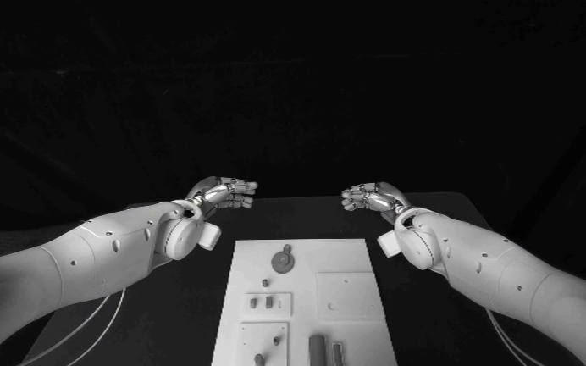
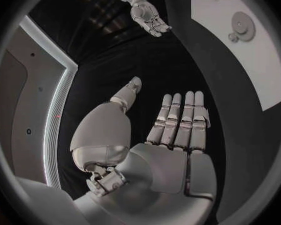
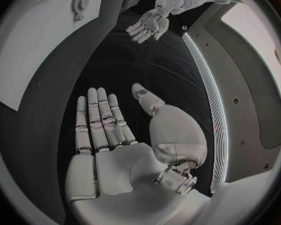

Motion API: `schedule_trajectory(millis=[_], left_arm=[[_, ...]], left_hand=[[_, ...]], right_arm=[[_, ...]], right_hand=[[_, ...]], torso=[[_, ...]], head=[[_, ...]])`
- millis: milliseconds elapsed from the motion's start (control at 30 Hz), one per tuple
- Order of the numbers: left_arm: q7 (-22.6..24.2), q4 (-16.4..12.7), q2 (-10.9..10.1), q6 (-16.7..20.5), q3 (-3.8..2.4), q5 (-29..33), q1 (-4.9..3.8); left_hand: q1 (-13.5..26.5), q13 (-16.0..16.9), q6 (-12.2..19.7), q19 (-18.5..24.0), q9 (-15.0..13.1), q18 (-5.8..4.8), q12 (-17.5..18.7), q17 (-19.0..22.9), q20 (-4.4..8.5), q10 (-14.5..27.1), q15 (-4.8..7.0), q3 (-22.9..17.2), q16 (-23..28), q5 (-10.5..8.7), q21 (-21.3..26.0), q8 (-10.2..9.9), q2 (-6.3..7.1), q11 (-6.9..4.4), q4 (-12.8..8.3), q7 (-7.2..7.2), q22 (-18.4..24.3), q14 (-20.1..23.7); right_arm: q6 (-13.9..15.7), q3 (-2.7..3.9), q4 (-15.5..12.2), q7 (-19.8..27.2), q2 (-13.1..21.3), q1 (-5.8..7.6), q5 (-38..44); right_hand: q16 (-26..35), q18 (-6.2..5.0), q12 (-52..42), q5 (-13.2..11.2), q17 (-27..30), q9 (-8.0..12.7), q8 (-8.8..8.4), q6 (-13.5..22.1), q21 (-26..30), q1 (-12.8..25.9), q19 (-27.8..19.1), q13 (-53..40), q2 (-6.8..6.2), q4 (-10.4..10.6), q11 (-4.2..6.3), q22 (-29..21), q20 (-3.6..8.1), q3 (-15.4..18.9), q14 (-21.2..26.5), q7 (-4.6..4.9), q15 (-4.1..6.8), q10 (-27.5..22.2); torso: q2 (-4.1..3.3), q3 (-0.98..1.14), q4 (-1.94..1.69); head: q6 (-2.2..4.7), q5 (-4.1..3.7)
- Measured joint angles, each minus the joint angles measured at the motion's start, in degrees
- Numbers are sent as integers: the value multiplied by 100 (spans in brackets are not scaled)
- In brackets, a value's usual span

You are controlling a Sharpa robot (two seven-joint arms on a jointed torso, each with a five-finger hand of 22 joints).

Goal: Assemble the parts on the task board

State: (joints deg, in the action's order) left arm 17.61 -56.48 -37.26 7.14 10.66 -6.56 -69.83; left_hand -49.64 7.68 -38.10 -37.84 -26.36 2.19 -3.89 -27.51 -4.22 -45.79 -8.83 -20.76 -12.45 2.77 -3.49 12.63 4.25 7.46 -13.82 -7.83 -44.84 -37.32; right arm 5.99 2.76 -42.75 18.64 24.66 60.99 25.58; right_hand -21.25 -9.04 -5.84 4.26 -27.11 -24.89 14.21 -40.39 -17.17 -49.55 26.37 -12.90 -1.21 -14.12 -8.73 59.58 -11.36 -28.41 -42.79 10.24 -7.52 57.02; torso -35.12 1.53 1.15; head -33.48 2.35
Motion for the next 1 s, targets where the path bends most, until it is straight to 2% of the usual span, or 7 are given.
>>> schedule_trajectory(millis=[67, 133, 267, 367, 500, 733, 1000], left_arm=[[-7, -2, -3, 4, 0, 0, 2], [-11, -52, -26, 27, -29, 1, 17], [-5, -319, -91, 141, -121, 15, 101], [35, -656, -161, 334, -235, 43, 197], [124, -1147, -274, 690, -403, 98, 338], [456, -2384, -537, 1806, -786, 277, 704], [816, -3186, -714, 2919, -1024, 476, 930]], left_hand=[[1315, -200, 993, 976, 685, 3, 103, 714, 120, 1177, 231, 537, 329, -85, 93, -323, -119, -195, 350, 200, 1151, 967], [2370, -364, 1806, 1787, 1247, -7, 183, 1300, 209, 2160, 418, 981, 592, -136, 168, -595, -209, -358, 650, 367, 2113, 1763], [3617, -559, 2775, 2752, 1918, -89, 275, 2000, 312, 3328, 643, 1508, 907, -194, 241, -917, -313, -544, 1005, 569, 3257, 2714], [4154, -642, 3188, 3164, 2207, -88, 320, 2301, 355, 3829, 740, 1725, 1043, -220, 285, -1053, -358, -626, 1167, 654, 3749, 3123], [4502, -696, 3455, 3427, 2392, -88, 324, 2494, 385, 4151, 801, 1865, 1130, -229, 286, -1139, -389, -679, 1270, 709, 4066, 3383], [4923, -756, 3781, 3763, 2621, -175, 351, 2740, 423, 4548, 883, 2053, 1225, -258, 329, -1245, -426, -746, 1380, 784, 4467, 3711], [4922, -762, 3780, 3763, 2631, -175, 351, 2745, 423, 4548, 883, 2053, 1225, -258, 329, -1245, -427, -746, 1380, 784, 4479, 3711]], right_arm=[[10, -2, -7, -8, 4, -1, 0], [31, -7, -75, -14, 38, -2, -9], [130, -28, -368, -13, 170, -16, -70], [285, -46, -737, 11, 323, -17, -168], [568, -76, -1284, 74, 555, -15, -351], [1484, -163, -2673, 303, 1152, -41, -967], [2602, -241, -4033, 616, 1721, -67, -1726]], right_hand=[[550, 251, 156, -112, 695, 639, -365, 1036, 448, 1298, -679, 333, 19, 361, 226, -562, 286, 732, 1090, -244, 177, -874], [1015, 440, 284, -206, 1289, 1183, -677, 1922, 824, 2390, -1257, 614, 63, 671, 418, -1911, 539, 1355, 2033, -482, 356, -2208], [1551, 607, 430, -313, 1977, 1813, -1035, 2947, 1256, 3635, -1921, 941, 105, 1029, 637, -3833, 830, 2073, 3118, -746, 547, -3884], [1780, 737, 474, -344, 2272, 2083, -1191, 3385, 1439, 4165, -2207, 1079, 114, 1182, 732, -4683, 952, 2383, 3584, -856, 628, -4613], [1929, 739, 519, -360, 2460, 2258, -1291, 3663, 1561, 4505, -2374, 1171, 118, 1289, 794, -5232, 1047, 2567, 3880, -930, 681, -5079], [2068, 823, 546, -387, 2654, 2437, -1374, 3942, 1670, 4811, -2570, 1263, 121, 1390, 856, -5800, 1114, 2767, 4178, -1007, 735, -5567], [2105, 824, 546, -387, 2704, 2483, -1401, 4014, 1697, 4924, -2607, 1284, 124, 1412, 873, -5950, 1136, 2816, 4253, -1024, 750, -5681]], torso=[[3, -2, -1], [18, -7, -5], [98, -40, -28], [201, -79, -57], [310, -121, -91], [377, -147, -112], [392, -151, -115]], head=[[0, -1], [-10, -11], [-35, -75], [-60, -147], [-81, -208], [-90, -233], [-90, -235]])
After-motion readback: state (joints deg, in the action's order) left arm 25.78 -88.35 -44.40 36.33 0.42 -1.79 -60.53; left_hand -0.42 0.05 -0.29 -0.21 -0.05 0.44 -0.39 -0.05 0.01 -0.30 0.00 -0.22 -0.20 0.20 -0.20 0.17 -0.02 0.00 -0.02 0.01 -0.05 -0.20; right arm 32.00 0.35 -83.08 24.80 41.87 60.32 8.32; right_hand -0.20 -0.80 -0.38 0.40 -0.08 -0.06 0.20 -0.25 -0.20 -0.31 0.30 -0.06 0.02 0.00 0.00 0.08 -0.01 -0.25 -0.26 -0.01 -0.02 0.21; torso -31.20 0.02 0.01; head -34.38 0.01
